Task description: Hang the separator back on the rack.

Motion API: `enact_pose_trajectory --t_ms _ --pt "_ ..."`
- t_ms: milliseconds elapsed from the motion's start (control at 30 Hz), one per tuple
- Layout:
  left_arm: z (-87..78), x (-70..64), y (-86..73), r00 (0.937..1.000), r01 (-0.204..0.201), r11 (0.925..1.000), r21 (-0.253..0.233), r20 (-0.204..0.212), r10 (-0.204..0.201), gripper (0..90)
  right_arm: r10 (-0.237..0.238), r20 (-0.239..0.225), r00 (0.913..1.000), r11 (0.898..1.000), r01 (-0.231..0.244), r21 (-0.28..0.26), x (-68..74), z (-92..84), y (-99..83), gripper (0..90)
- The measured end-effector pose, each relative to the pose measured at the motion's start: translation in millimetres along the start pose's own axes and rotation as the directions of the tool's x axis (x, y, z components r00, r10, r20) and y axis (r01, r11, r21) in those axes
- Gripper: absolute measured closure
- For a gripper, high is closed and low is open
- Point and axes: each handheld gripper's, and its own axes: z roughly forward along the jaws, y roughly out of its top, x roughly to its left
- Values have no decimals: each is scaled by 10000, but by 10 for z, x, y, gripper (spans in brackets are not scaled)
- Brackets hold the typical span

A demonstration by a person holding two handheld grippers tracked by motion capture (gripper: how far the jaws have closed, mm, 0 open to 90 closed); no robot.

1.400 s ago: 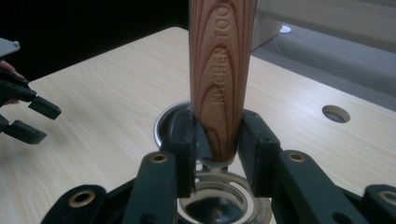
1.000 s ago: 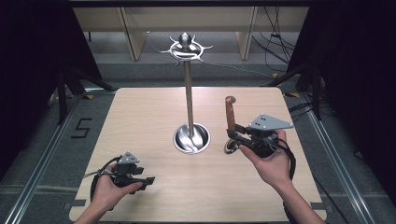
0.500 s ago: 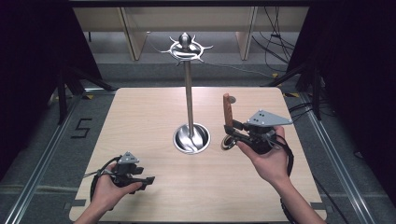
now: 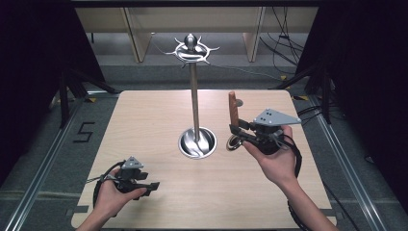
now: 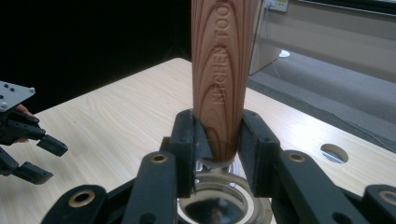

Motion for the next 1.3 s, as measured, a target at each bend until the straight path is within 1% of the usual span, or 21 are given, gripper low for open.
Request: enact_pose_trajectory --t_ms 167,200,233,267,333,367,467,500,533,633,700,733,767,833,967,1033,1067,1100,1133,1167,1300 --pt "-3 2 1 10000 -31 10000 -7 -12 31 366 -71 -62 10000 9999 70 -76 -3 17 30 696" --pt "4 -12 -2 9996 96 9999 -35 251 -95 366 -73 -78 9999 10000 72 -48 -4 22 45 696" --pt "-4 -1 1 10000 -15 10000 -39 -28 15 366 -73 -78 9999 10000 72 -48 -4 22 45 696" --pt "0 -7 2 9998 52 10000 -2 205 -52 366 43 -38 10000 10000 -43 -43 5 24 49 696" --pt "-10 5 6 10000 -14 10000 8 -56 14 366 -166 -23 9999 9998 165 -136 -15 30 68 696" --pt "-10 6 5 10000 12 10000 -3 -30 -12 366 69 -54 10000 9999 -69 -102 0 32 76 696" --pt "-13 11 6 10000 -10 10000 36 79 10 366 -24 6 10000 9997 24 -248 -9 45 90 696" --pt "-7 -1 5 9993 104 9999 55 369 -106 366 -24 6 10000 9997 24 -248 -9 45 90 696" --pt "-8 7 6 10000 30 10000 -13 -50 -30 366 -3 -177 9998 9998 -1 -211 -22 51 100 696" --pt "-9 8 6 10000 -7 10000 17 -41 7 366 179 -83 9998 9997 -180 -179 -22 45 109 696" --pt "-7 9 5 10000 15 10000 16 -45 -15 366 -21 -62 10000 9996 19 -268 -51 49 123 696" --pt "-2 -2 3 9993 123 9999 -10 339 -123 366 106 -157 9998 9998 -108 -188 -46 43 129 696" --pt "-17 11 8 10000 -27 10000 77 76 26 366 260 -157 9995 9993 -264 -271 -41 50 133 697" --pt "-14 11 10 10000 -11 10000 99 89 11 366 57 -175 9998 9996 -62 -290 -56 54 143 697" --pt "-10 3 10 10000 29 10000 33 58 -30 366 72 -131 9999 9997 -75 -222 -54 59 165 697" --pt "-6 0 8 9989 100 9999 85 452 -104 366 130 -143 9998 9996 -133 -241 -45 66 171 696" --pt "-16 14 10 10000 -8 10000 39 86 8 366 10 -201 9998 9997 -15 -246 -50 74 180 697" --pt "-13 13 9 10000 55 10000 -56 13 -55 366 -20 -171 9999 9998 16 -219 -49 71 187 696" --pt "-14 14 9 10000 40 9999 -108 -32 -40 367 -144 -207 9997 9994 138 -306 -56 80 196 696" --pt "-13 6 10 9997 127 9999 -70 185 -126 367 -38 -211 9998 9997 33 -228 -50 76 206 696" --pt "-16 8 13 10000 51 9998 -171 69 -50 366 165 -317 9994 9993 -175 -325 -40 95 236 696"
